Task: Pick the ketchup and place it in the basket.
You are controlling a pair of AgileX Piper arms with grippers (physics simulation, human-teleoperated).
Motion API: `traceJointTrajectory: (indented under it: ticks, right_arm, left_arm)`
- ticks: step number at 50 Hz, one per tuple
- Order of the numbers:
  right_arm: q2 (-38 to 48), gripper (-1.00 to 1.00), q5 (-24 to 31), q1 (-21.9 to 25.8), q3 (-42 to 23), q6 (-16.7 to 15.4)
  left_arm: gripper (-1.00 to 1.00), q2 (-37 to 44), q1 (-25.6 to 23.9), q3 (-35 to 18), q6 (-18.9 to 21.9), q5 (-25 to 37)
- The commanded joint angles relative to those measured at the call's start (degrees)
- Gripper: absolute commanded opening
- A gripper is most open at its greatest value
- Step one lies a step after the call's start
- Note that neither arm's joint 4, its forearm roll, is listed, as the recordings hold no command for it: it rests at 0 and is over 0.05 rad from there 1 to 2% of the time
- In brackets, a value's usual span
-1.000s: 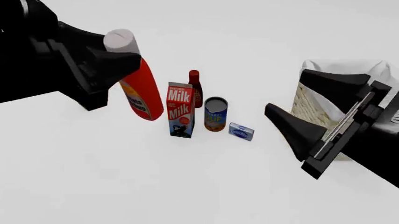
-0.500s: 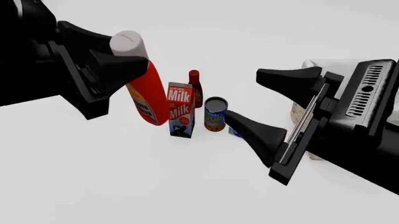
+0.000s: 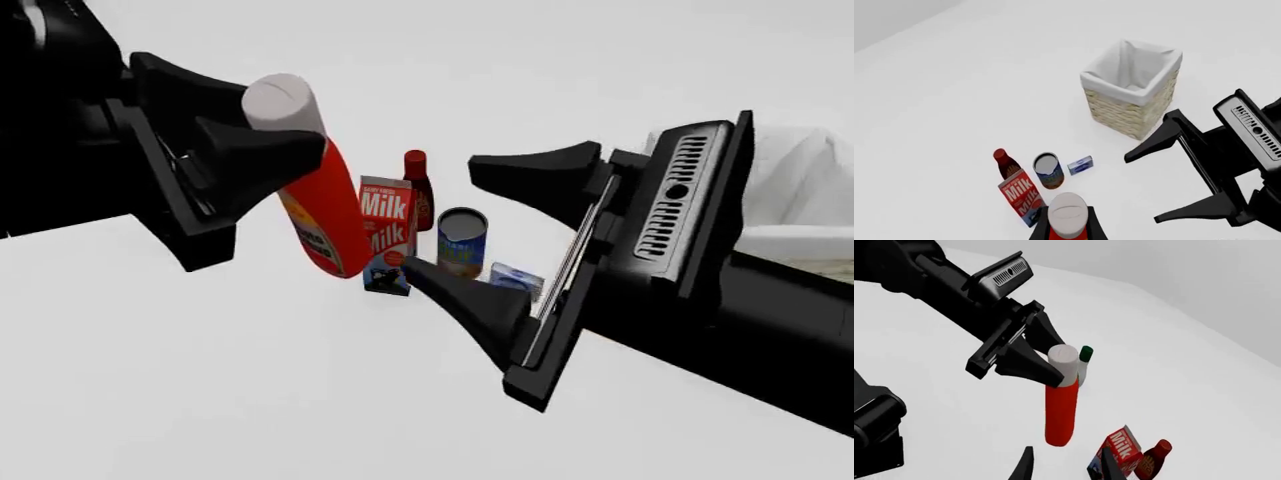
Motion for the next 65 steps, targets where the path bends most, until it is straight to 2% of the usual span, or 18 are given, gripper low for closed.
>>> traceJointTrajectory:
  ticks: [1,13,19,44,65]
  right_arm:
    - [2.9,1.0,-0.5,0.9,-1.9,-0.7]
    - [4.9,1.0,-0.1,1.3,-3.8,-0.9]
    - [6.5,1.0,0.1,1.7,-5.4,-2.4]
    - [11.2,1.0,0.1,2.4,-9.5,-1.7]
    - [16.2,1.0,-2.9,1.9,-10.5,-2.1]
  left_arm:
    - [-1.0,-0.5,-0.8,-0.5,0.5,0.3]
    - [-1.0,-0.4,-1.3,-0.9,0.5,0.5]
    - [-1.0,-0.3,-1.6,-0.9,0.5,0.4]
    - [-1.0,0.7,-2.5,-1.4,0.0,0.0]
    - [-1.0,0.8,-2.6,-1.6,-0.4,0.2]
